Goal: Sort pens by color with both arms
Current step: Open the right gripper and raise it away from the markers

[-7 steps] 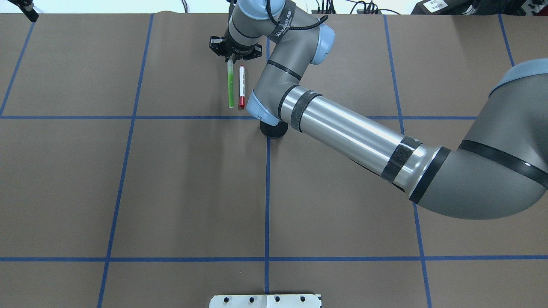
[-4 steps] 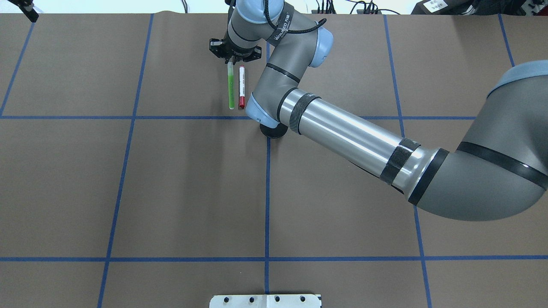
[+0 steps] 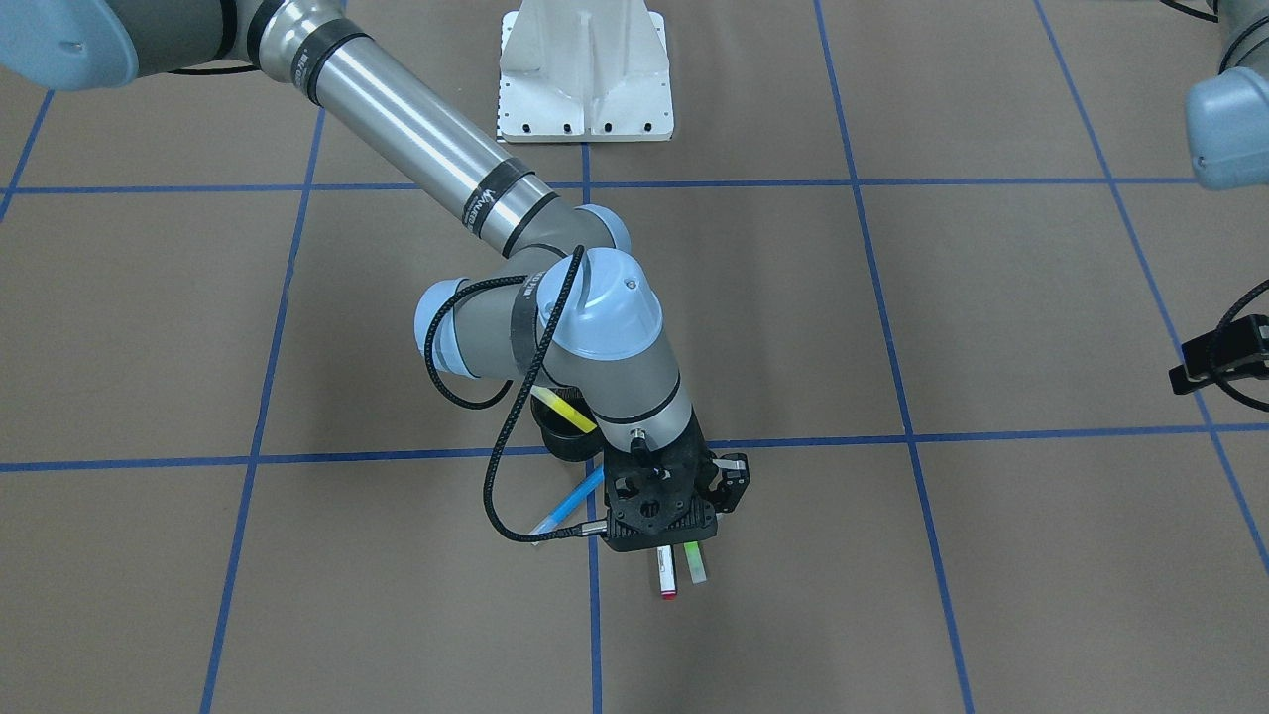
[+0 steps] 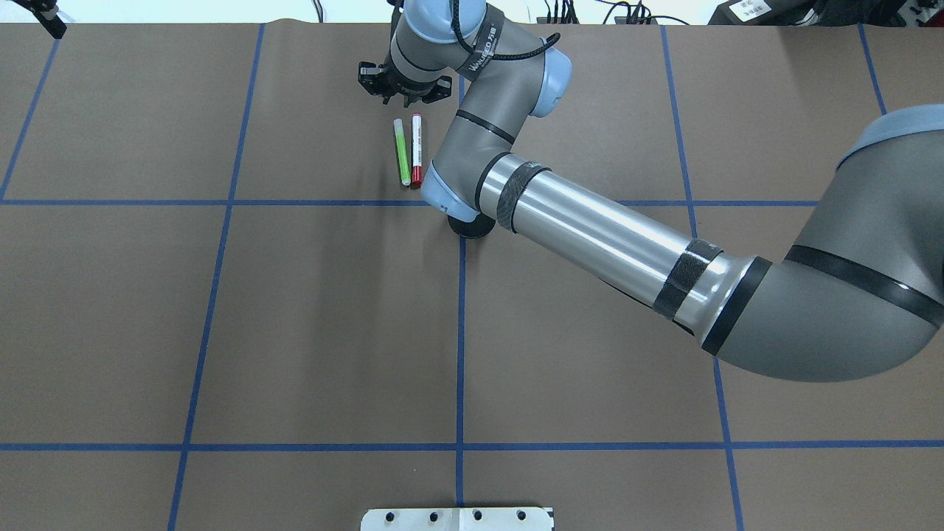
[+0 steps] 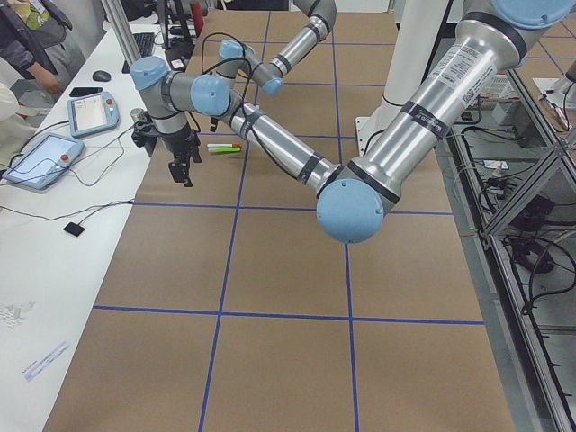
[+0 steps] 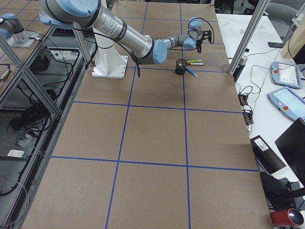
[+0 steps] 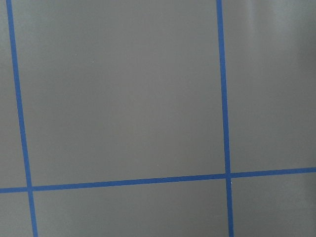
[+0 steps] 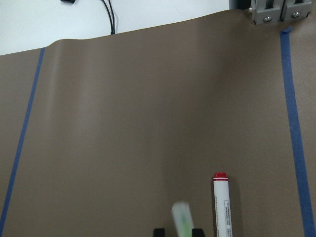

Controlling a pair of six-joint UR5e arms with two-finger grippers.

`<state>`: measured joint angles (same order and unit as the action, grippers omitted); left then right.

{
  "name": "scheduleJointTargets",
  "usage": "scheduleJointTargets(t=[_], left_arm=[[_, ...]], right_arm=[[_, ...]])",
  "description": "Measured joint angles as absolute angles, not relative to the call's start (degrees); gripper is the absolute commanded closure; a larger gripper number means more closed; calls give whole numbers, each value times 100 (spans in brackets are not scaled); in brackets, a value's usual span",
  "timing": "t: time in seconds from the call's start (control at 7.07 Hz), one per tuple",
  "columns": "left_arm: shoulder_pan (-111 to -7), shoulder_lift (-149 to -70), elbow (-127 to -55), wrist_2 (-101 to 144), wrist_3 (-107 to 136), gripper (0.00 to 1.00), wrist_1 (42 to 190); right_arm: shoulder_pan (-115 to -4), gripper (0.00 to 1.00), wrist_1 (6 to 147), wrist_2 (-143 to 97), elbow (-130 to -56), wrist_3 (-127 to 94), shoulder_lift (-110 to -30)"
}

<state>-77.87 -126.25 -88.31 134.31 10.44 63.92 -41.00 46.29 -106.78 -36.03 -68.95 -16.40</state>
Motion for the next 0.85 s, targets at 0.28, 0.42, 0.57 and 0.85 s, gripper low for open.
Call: scheduleJointTargets(t=[0.28, 0.42, 0.57, 0.85], left_arm=[[-7691, -12863, -8825, 13437, 1755, 0, 6416], [-7481, -13109, -8825, 13438, 2538, 0, 6520], [-7249, -13283, -8824, 13438, 3306, 0, 6748], [-6874, -13529, -8822, 13439, 4365, 0, 7054]], right_arm=[[-4098, 36, 4607, -10665, -3606, -6901, -1635], [-4120, 31, 4603, -10684, -3629, -6912, -1656], [-4231, 29, 4614, -10826, -3738, -6955, -1755], [-4926, 24, 4656, -11765, -4290, -7108, -2244]])
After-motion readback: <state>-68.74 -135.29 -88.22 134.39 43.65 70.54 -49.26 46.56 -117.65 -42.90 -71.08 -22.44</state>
